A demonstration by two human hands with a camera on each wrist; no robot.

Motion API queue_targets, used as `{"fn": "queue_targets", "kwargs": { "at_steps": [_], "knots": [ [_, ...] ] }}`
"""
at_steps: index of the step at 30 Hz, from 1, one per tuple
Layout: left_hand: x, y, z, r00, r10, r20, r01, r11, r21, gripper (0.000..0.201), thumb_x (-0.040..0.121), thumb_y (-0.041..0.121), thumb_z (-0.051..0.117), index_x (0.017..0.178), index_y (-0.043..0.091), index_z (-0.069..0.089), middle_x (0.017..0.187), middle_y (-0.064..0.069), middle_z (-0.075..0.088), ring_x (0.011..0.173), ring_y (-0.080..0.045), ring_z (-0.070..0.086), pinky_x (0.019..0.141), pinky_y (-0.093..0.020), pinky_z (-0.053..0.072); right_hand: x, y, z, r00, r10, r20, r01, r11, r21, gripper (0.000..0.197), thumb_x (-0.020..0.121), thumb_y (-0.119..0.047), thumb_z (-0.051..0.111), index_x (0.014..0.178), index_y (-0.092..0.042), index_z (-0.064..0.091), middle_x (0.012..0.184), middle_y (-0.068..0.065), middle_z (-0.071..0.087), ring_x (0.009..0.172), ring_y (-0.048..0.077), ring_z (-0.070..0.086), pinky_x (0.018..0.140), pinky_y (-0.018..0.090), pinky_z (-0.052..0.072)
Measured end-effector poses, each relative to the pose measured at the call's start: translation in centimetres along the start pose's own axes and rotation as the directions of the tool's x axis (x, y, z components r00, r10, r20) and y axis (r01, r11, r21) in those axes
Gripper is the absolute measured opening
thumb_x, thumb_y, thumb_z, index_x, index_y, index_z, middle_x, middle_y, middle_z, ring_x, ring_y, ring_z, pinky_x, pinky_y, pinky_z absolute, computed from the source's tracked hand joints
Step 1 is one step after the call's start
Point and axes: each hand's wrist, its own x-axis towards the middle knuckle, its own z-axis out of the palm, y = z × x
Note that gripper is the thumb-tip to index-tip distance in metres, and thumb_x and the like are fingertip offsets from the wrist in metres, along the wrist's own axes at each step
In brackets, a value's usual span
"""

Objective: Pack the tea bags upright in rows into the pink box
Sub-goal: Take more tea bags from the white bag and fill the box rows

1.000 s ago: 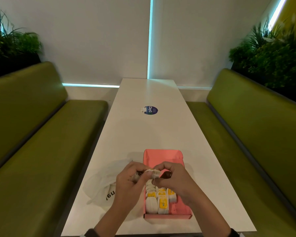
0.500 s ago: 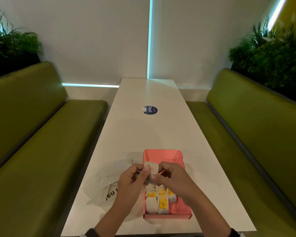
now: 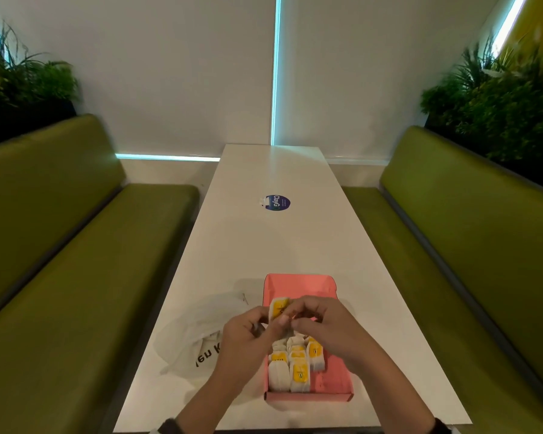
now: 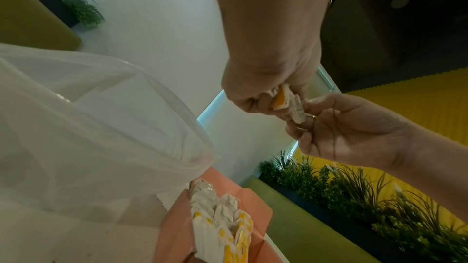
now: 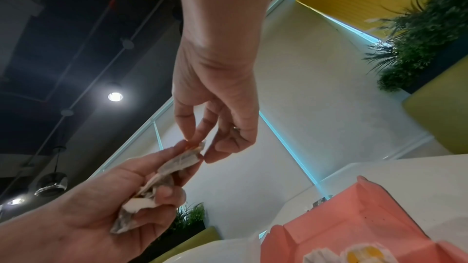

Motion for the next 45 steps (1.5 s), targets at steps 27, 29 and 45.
{"fn": "queue_targets", "kwargs": {
  "at_steps": [27,29,45],
  "knots": [
    [0.0,-3.9,-0.2,0.978,-0.148,0.148,0.075,0.908,0.411,0.02,0.085,0.031,0.067,0.104,0.026,0.069,0.07,0.011,0.065,0.055,0.005,0.054,0.058,-0.01,0.041,1.6,2.8,-1.8,0.96,0.014,-0.279,-0.08,0.971,-0.226,0.025,0.08,-0.01,0.07,0.063,-0.026,0.06,0.064,-0.007,0.06,0.067,0.016,0.059,0.067,0.031,0.05],
    [-0.3,-4.5,-0.1,0.953,-0.189,0.236,0.034,0.843,0.537,0.022,0.084,0.037,0.067,0.105,0.031,0.067,0.068,0.015,0.058,0.058,0.003,0.052,0.059,-0.008,0.037,1.8,3.7,-2.1,0.963,0.033,-0.266,-0.136,0.916,-0.378,0.033,0.081,-0.009,0.066,0.059,-0.028,0.05,0.06,-0.01,0.053,0.064,0.013,0.052,0.059,0.021,0.043],
    [-2.2,-8.0,0.5,0.893,-0.263,0.364,-0.044,0.756,0.654,0.016,0.077,0.033,0.072,0.092,0.027,0.074,0.079,0.023,0.054,0.077,0.005,0.052,0.069,-0.005,0.041,1.8,10.0,-0.2,0.929,0.369,-0.028,-0.244,0.553,-0.797,0.029,0.085,-0.002,0.047,0.064,-0.021,0.041,0.071,-0.005,0.04,0.08,0.014,0.044,0.049,0.011,0.023]
  ]
}}
